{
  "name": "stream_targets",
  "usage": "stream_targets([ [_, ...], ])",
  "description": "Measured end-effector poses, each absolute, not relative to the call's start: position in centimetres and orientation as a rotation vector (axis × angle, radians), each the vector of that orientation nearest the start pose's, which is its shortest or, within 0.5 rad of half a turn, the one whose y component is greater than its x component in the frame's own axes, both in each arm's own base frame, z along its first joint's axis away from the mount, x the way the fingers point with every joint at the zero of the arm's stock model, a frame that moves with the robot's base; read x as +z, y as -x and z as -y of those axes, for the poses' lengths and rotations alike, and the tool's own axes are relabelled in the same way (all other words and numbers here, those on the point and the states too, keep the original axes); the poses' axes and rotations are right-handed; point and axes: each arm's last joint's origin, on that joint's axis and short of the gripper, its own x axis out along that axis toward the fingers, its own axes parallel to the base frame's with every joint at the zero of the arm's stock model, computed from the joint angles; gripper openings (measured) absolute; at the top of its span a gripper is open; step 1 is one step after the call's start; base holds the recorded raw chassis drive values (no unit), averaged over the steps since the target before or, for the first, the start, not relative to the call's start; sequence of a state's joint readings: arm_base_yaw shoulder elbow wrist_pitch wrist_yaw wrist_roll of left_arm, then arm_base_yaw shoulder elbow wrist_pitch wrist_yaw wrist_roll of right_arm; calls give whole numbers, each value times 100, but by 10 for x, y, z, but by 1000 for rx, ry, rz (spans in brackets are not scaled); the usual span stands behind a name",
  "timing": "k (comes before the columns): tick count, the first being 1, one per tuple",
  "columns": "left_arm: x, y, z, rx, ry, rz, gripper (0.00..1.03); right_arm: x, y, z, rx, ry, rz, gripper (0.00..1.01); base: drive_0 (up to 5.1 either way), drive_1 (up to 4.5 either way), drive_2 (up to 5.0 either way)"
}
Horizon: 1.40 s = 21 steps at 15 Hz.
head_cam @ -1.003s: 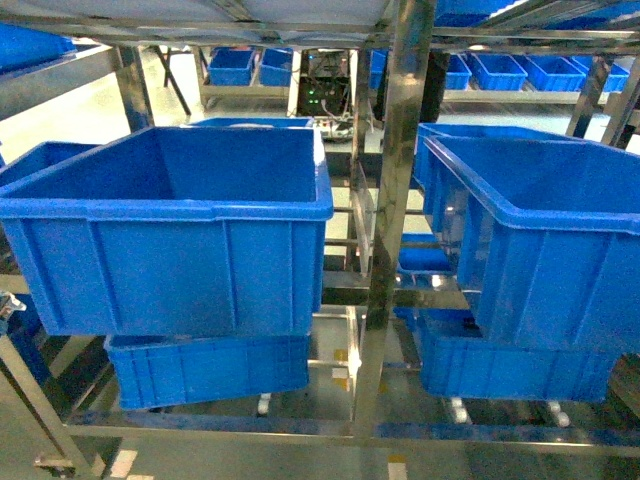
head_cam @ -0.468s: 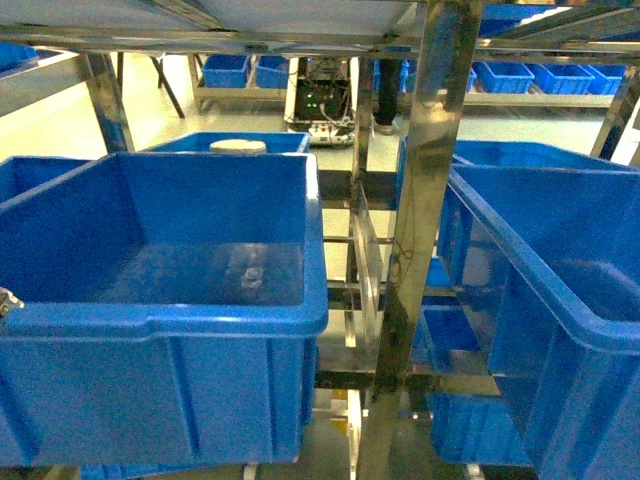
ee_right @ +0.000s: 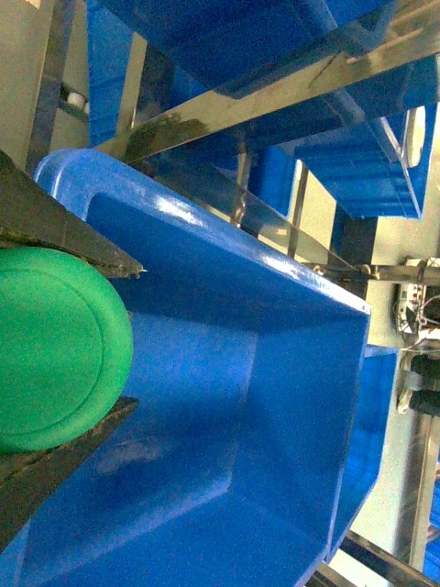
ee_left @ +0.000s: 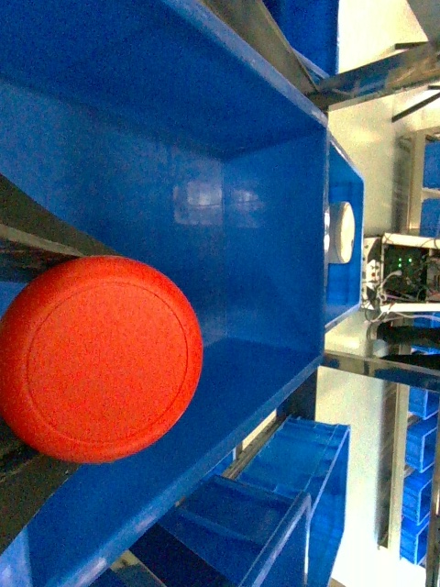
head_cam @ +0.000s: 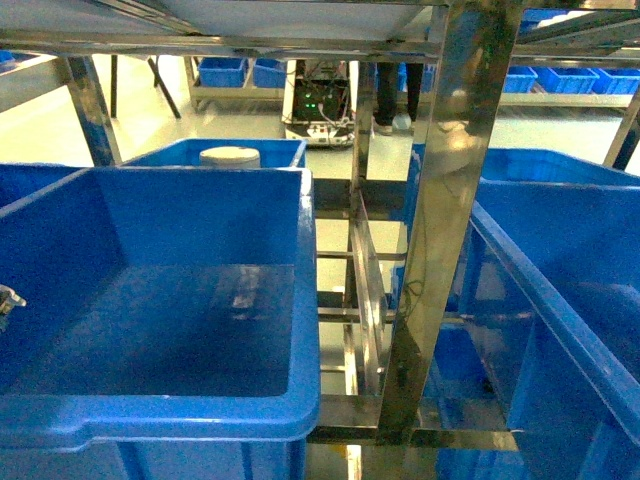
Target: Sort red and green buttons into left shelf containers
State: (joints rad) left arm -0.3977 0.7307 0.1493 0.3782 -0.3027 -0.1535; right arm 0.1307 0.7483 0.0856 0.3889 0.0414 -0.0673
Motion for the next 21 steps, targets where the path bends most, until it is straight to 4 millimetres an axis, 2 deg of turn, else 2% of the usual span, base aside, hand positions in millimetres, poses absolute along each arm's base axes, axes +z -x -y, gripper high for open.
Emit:
stream_targets([
  [2, 176, -146, 52, -79, 82, -200, 26, 161, -151, -19, 81, 94, -263, 32, 0, 0, 0],
  [4, 176, -146, 52, -79, 82, -201, 26, 173, -166, -14, 40, 97, -254, 32, 0, 0, 0],
  [6, 176, -146, 52, -79, 82, -201, 26, 173, -185, -5, -2, 95, -300, 32, 0, 0, 0],
  [9, 176, -146, 52, -79, 82, -201, 26, 156, -229, 12, -24, 94, -421, 32, 0, 0, 0],
  [13, 176, -146, 52, -79, 82, -201, 26, 111, -303, 31, -42, 89, -790, 32, 0, 0, 0],
  [15, 176, -146, 52, -79, 82, -201, 26, 93, -332, 36, -42, 98, -913, 32, 0, 0, 0],
  [16, 176, -146, 52, -79, 82, -201, 26, 88, -340, 40, -52, 104, -936, 35, 0, 0, 0],
  [18, 176, -146, 52, -79, 82, -201, 26, 89, -342, 46, -85, 85, -904, 59, 0, 0, 0],
  [21, 176, -146, 52, -79, 82, -201, 26, 109, -328, 49, -132, 74, -759, 93, 0, 0, 0],
])
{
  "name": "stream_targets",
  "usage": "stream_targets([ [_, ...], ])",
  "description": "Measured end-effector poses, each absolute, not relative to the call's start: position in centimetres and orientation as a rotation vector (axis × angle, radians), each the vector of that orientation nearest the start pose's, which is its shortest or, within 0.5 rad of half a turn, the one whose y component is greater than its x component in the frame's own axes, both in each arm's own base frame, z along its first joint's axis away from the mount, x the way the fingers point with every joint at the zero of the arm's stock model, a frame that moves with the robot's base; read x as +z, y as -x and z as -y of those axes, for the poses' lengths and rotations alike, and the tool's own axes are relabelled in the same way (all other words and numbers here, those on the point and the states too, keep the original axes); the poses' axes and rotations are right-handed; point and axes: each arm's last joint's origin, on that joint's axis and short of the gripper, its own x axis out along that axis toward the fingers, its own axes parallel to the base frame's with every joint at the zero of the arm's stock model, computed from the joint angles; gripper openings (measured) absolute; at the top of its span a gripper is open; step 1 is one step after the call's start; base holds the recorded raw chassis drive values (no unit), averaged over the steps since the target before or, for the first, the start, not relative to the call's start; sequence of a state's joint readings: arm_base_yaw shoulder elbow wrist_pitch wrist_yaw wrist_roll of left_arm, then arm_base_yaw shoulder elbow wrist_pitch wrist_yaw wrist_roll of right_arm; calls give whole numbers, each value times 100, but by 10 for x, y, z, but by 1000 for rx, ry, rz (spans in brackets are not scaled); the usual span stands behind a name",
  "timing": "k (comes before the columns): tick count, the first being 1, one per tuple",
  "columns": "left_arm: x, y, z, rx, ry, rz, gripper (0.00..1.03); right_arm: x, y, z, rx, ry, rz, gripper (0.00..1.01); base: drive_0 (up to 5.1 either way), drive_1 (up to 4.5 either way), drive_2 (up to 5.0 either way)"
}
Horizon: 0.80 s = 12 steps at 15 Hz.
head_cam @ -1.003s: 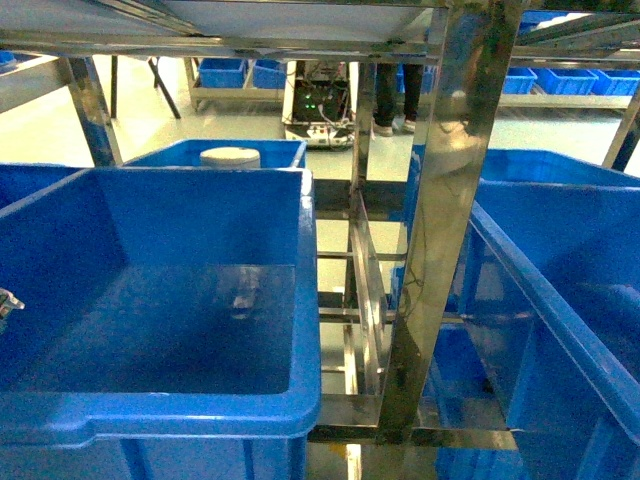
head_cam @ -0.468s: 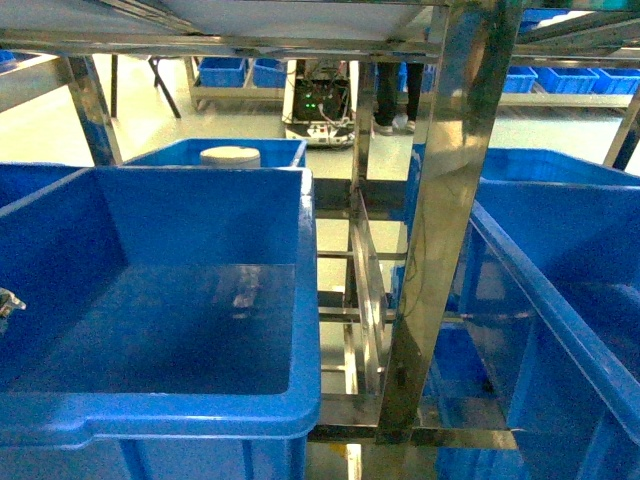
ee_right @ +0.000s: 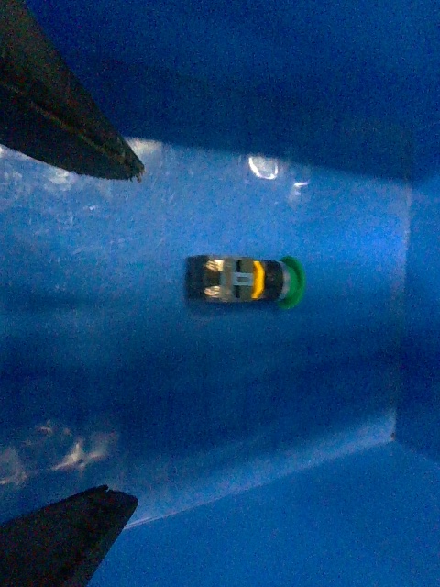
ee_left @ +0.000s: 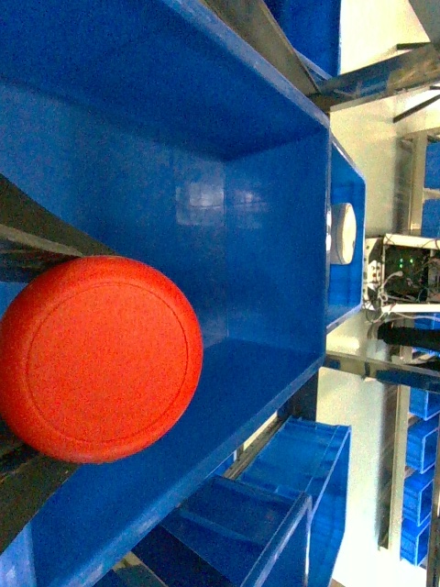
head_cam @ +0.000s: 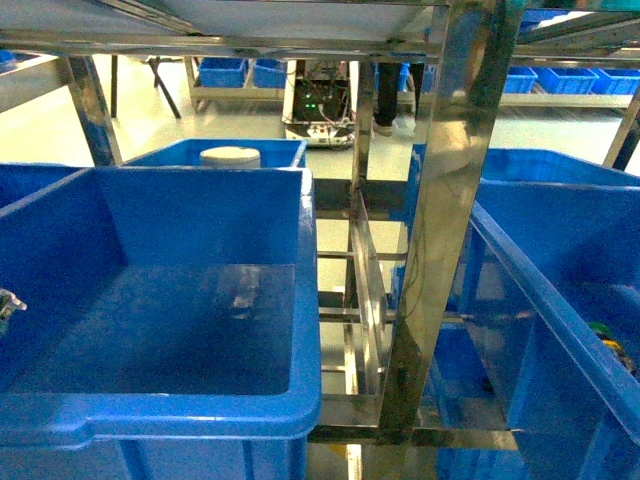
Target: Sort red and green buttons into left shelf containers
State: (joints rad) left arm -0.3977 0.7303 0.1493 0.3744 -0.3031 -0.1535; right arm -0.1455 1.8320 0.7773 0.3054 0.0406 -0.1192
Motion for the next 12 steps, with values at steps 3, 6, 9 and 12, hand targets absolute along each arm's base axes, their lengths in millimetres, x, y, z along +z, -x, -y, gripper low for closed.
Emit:
stream_targets([
  [3, 176, -146, 52, -79, 82, -201, 26, 122, -311, 46, -136, 55, -685, 97, 0, 0, 0],
  [6, 176, -146, 52, -79, 82, -201, 26, 130, -300, 44, -132, 57, -639, 98, 0, 0, 0],
  [9, 176, -146, 52, -79, 82, -201, 26, 159, -250, 32, -115, 81, -400, 98, 0, 0, 0],
  [12, 176, -146, 52, -79, 82, -201, 26, 160, -173, 10, -27, 65, -352, 98, 0, 0, 0],
])
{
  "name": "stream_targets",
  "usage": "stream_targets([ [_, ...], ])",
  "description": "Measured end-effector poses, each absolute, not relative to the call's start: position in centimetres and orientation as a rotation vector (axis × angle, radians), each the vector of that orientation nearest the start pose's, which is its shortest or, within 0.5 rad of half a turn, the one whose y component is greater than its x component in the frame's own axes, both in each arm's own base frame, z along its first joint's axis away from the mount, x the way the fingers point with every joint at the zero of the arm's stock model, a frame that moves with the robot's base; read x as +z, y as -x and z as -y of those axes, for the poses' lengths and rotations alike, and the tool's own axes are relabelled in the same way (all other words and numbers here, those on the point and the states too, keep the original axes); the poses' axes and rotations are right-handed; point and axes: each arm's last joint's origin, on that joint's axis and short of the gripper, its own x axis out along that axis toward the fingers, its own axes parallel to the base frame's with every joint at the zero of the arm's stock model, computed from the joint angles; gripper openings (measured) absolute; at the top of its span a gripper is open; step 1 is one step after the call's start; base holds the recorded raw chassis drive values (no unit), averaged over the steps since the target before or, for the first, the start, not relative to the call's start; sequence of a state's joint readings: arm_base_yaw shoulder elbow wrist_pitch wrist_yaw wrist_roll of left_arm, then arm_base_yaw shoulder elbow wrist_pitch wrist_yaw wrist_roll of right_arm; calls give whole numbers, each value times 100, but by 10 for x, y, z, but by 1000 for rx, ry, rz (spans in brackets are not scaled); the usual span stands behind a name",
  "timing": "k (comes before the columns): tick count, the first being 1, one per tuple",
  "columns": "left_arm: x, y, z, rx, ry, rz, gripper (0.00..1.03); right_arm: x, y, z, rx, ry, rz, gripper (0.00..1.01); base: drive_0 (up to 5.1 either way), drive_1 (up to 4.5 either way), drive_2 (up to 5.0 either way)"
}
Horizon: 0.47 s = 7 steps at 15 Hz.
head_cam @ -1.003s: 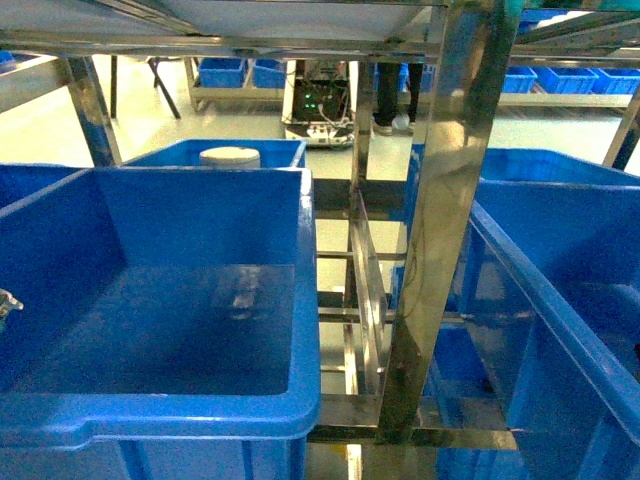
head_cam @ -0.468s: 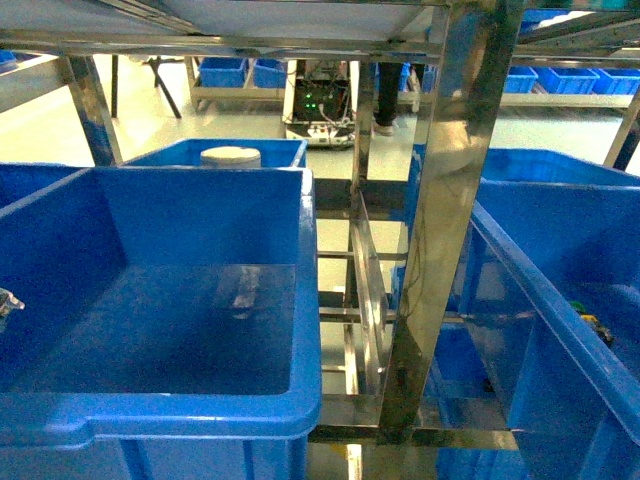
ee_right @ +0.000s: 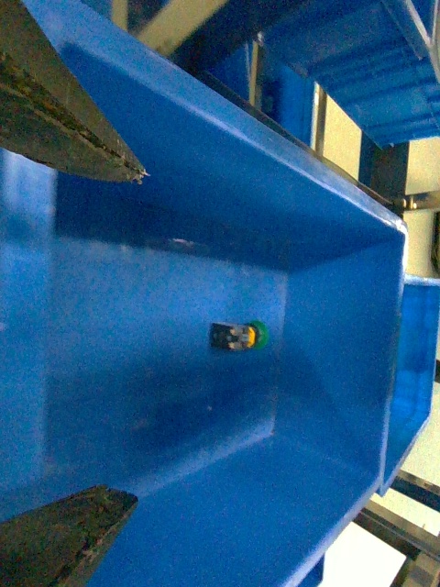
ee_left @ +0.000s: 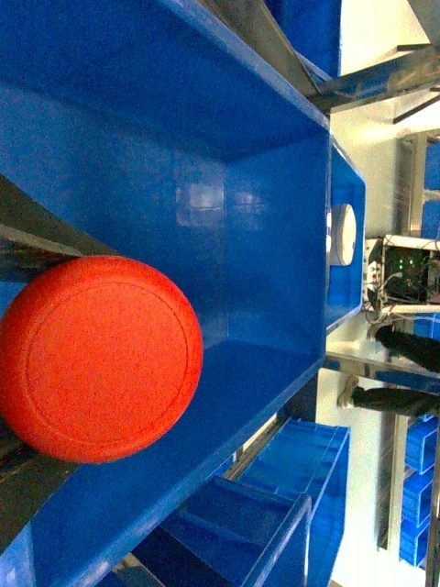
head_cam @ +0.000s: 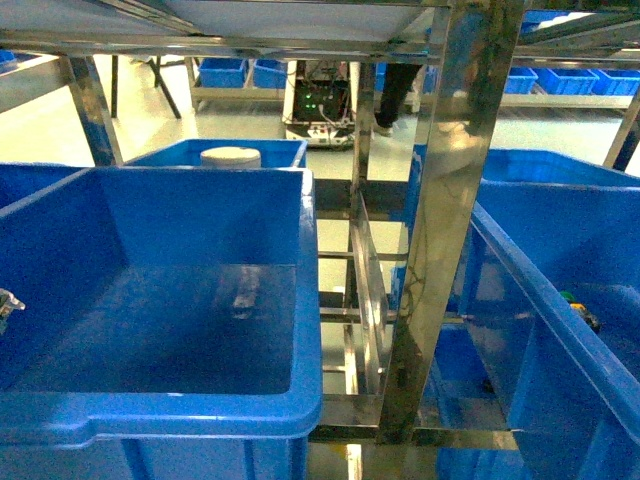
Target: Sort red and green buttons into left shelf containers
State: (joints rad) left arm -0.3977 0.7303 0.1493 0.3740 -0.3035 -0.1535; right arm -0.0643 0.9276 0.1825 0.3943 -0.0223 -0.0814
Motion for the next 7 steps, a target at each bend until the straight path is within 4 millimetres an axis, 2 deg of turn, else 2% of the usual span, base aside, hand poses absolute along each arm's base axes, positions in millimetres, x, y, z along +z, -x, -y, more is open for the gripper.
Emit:
stream_targets([
  [2, 176, -146, 52, -79, 82, -201, 26, 167, -136, -1, 22, 55, -311, 98, 0, 0, 0],
  [3, 176, -146, 52, -79, 82, -201, 26, 174, -126, -1, 37, 54, -255, 98, 0, 0, 0],
  [4, 176, -146, 52, -79, 82, -201, 26, 181, -122, -1, 28, 54, -199, 98, 0, 0, 0],
  [7, 173, -151, 52, -89, 79, -221, 26, 179, -123, 0, 28, 53, -222, 98, 0, 0, 0],
])
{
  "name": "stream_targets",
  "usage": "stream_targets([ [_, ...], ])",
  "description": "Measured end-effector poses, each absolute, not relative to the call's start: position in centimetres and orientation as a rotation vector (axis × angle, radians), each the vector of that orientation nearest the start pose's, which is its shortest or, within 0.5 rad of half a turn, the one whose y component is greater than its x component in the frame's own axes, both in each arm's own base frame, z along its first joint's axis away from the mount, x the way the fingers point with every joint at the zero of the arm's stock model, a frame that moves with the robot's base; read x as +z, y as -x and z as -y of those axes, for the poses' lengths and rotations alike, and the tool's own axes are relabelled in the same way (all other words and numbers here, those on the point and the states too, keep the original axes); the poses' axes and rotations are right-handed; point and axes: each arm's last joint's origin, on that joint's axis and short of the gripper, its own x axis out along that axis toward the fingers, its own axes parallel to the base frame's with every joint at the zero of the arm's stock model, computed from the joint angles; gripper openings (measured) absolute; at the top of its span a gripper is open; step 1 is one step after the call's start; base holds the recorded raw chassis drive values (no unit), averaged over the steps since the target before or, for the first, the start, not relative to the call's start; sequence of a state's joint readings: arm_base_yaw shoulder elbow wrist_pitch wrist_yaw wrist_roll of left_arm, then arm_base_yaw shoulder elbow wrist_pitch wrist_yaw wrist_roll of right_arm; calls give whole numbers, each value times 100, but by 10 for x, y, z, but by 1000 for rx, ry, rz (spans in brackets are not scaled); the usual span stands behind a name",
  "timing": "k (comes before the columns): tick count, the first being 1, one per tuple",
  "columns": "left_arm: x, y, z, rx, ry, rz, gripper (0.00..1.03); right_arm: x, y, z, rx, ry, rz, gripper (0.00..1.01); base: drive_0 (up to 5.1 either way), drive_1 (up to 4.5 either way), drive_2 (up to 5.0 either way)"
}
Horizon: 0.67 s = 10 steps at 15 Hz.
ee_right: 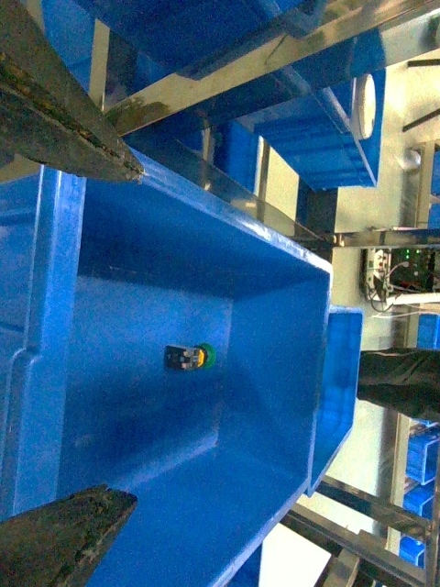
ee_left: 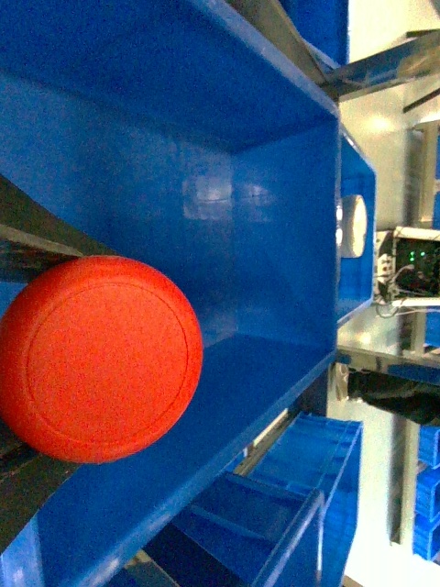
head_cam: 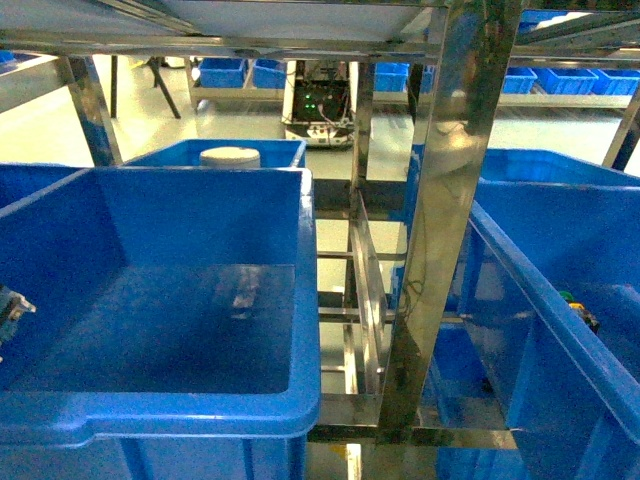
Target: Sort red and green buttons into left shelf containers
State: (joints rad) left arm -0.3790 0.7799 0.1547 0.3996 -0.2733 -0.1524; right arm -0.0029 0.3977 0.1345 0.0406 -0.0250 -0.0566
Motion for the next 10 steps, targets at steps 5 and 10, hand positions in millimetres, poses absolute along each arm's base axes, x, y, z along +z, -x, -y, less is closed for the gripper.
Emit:
stream_targets([
  [5, 167, -199, 47, -180, 19, -364, 26, 179, -123, 0, 28, 53, -218, 98, 0, 0, 0],
  [10, 149, -267, 34, -192, -63, -530, 26, 179, -123, 0, 28, 53, -219, 98, 0, 0, 0],
])
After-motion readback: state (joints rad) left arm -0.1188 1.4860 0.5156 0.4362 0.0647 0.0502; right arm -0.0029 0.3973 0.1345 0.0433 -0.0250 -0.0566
